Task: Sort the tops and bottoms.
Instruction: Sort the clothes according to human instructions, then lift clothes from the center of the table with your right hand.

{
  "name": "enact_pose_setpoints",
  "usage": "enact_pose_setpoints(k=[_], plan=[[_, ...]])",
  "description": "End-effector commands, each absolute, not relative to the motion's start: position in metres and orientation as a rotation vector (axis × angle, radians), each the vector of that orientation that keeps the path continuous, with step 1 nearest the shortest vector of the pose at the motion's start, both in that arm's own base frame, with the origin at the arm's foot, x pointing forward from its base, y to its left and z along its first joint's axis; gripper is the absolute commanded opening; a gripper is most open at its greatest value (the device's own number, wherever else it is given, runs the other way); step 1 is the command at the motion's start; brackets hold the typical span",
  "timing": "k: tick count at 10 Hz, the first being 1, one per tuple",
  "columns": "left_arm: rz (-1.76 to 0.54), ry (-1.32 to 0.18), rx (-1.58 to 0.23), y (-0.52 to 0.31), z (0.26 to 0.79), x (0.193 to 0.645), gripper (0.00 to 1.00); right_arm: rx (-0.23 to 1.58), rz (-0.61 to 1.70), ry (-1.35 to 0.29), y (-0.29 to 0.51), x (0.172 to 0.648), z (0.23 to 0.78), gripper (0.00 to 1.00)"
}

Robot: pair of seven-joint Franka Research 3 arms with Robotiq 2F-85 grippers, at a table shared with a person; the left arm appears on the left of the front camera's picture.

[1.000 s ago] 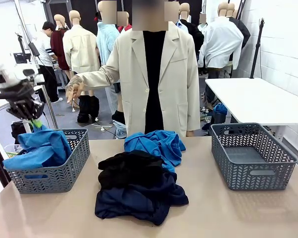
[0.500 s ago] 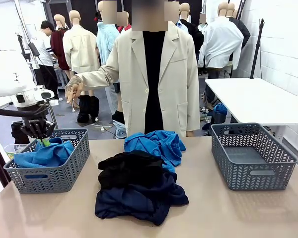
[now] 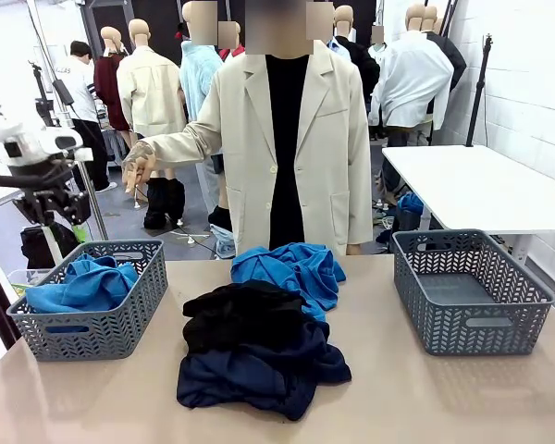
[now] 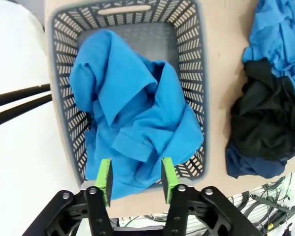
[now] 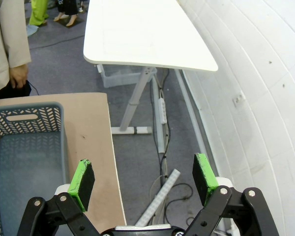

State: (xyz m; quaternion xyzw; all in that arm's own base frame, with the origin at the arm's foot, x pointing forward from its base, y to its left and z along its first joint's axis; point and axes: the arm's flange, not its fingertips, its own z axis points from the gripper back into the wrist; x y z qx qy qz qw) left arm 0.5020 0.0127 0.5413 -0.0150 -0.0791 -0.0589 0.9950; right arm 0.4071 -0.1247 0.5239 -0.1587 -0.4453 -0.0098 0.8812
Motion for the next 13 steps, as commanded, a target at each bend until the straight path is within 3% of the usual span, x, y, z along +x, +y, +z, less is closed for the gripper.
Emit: enact_pose_setpoints(k=[1, 5, 6, 13], plan=[[-0.130, -0.215, -0.015, 0.013, 0.557, 0.479, 1.00, -0.338, -0.012, -0.922, -0.123, 0.408, 0.524, 1.00], [-0.140, -0.366, 0.001, 0.018, 0.602, 0.443, 1.00, -0.338, -0.012, -0.922, -0.123, 0.408, 0.524, 1.00], [-0.128, -0.285, -0.018, 0.012, 0.600, 0.461, 1.00, -0.338, -0.012, -0.922, -0.123, 0.408, 0.524, 1.00], [-0.128, -0.285, -0.018, 0.012, 0.600, 0.461, 1.00, -0.338, -0.012, -0.922, -0.123, 0.408, 0.524, 1.00]])
